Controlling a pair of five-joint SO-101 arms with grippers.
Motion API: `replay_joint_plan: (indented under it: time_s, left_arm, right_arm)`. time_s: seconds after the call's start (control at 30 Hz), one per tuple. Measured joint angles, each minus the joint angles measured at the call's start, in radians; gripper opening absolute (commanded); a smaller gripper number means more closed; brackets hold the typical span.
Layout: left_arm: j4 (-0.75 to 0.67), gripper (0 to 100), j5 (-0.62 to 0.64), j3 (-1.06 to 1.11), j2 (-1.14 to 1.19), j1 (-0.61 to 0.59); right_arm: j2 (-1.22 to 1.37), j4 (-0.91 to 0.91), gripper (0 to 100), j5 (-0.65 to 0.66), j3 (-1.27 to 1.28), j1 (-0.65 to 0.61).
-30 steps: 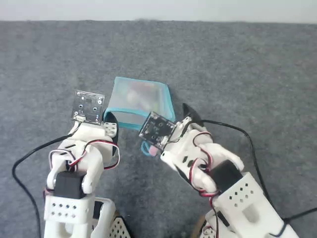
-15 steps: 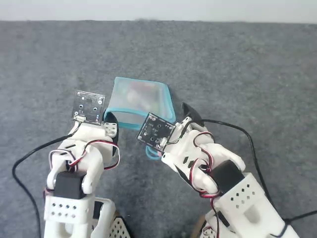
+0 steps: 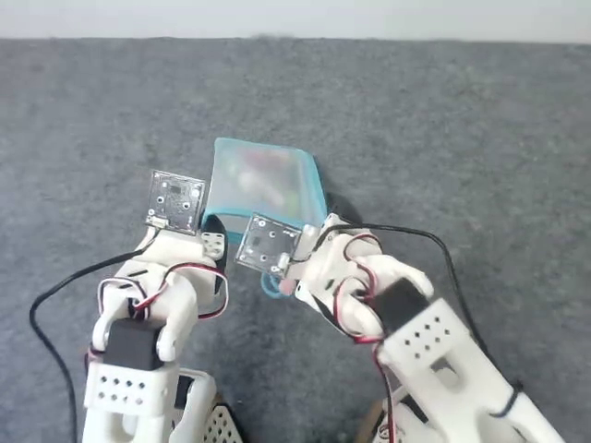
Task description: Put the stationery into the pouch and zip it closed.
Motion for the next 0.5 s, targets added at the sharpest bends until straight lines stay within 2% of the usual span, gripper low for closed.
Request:
replay_joint_plan:
  time_s: [0.1,0.5]
  left_arm:
    - [0.000,1,0.000,0.000,0.000,0.000]
    - [0.000,1,0.000,0.000,0.000,0.005]
  right_arm:
    - [0.011,-0.006,28.0,0.002,0.000,0.008]
    - [0.011,-0.006,27.8,0.006,-0.002,0.037]
